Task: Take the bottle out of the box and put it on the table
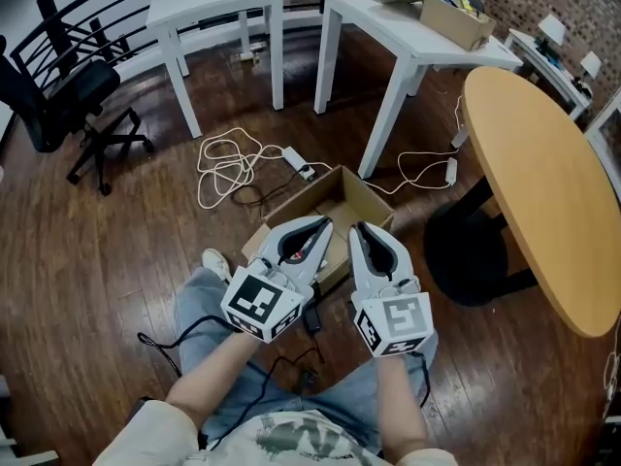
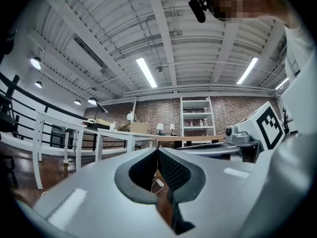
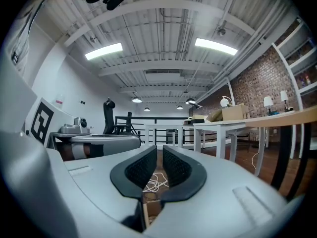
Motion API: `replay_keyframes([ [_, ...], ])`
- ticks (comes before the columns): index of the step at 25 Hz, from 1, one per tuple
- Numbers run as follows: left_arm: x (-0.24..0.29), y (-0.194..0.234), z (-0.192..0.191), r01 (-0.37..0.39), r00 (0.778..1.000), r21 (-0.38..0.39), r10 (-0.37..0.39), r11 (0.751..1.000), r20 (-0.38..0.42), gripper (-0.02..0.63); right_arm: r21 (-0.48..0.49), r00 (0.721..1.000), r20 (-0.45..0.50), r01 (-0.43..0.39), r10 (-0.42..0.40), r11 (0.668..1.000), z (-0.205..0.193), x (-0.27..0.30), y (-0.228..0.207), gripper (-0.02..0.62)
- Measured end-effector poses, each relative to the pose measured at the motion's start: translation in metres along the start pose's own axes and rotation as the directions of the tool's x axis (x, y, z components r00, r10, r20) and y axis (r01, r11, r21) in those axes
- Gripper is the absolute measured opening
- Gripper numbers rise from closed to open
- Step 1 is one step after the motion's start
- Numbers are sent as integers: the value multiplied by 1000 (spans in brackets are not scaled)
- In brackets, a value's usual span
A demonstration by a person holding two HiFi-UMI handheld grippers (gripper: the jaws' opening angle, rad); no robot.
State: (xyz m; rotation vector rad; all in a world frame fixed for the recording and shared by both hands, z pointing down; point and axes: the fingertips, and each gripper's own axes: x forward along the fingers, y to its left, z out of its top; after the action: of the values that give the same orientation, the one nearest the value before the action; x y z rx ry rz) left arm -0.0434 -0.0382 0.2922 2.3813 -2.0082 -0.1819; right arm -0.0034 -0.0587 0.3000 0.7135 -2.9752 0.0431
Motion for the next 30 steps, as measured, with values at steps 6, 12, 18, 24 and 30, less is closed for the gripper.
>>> replay_keyframes([
  [6,11,10,-8,-5,1000,10,6,1000,-26,0,27,1000,-13,-6,7,1000,-9,15,-13,35],
  [12,19,17,-6,-10,1000,19,10,1000,-26,0,14,1000,-16,-22,22,1000,-9,27,-16,35],
  [18,37,37,-5,-21,1000,21,21,1000,-16,0,4,999,-24,-32,33,999,-8,54,-26,35],
  [24,58,59,-13,-30,999,7,30,1000,-28,0,0,998,-39,-45,45,999,-8,86,-41,37],
  [30,78,83,-26,-50,998,4,50,999,-37,0,-13,996,-67,-68,67,998,-17,118,-51,38],
])
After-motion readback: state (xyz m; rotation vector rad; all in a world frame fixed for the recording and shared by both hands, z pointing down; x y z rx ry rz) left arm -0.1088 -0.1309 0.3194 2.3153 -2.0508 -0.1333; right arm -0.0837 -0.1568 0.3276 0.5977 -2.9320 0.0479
